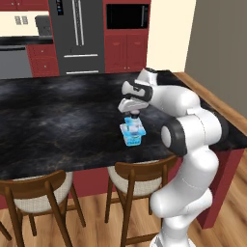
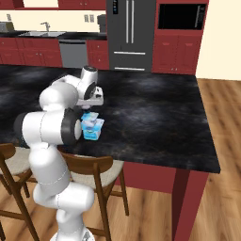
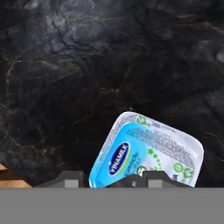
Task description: Stack the yogurt containers by placing the smaller containers on top of the larger containers.
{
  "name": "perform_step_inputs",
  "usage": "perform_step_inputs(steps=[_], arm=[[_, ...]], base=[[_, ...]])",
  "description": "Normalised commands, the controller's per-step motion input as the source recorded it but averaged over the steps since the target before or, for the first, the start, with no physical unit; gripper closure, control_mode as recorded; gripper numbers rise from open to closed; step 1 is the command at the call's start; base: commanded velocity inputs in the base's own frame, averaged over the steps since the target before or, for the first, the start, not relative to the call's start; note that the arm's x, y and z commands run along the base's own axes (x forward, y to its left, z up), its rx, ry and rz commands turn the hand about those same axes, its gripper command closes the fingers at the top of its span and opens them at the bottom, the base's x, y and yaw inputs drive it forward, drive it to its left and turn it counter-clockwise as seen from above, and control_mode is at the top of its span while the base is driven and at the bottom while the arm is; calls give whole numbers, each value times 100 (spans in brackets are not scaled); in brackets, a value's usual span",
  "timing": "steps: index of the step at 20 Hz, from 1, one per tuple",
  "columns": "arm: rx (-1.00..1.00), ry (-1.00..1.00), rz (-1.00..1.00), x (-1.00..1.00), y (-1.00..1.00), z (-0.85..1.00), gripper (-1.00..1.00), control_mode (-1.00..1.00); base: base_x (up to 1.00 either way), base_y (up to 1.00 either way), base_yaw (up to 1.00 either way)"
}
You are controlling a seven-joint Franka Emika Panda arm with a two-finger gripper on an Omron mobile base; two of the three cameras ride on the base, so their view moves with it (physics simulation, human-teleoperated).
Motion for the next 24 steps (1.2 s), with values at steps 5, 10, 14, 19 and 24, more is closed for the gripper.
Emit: perform_step_inputs(steps=[5, 10, 14, 19, 24], arm=[[0, 5, 0, 12, 0, -17, 100, -100], [0, 4, 0, 15, 0, -16, 100, -100], [0, 4, 0, 19, 2, -16, 100, -100], [0, 3, 0, 22, 1, -13, 100, -100], [0, 2, 0, 25, 1, -7, 100, -100]], base=[[0, 0, 0], [0, 0, 0], [0, 0, 0], [0, 0, 0], [0, 0, 0]])
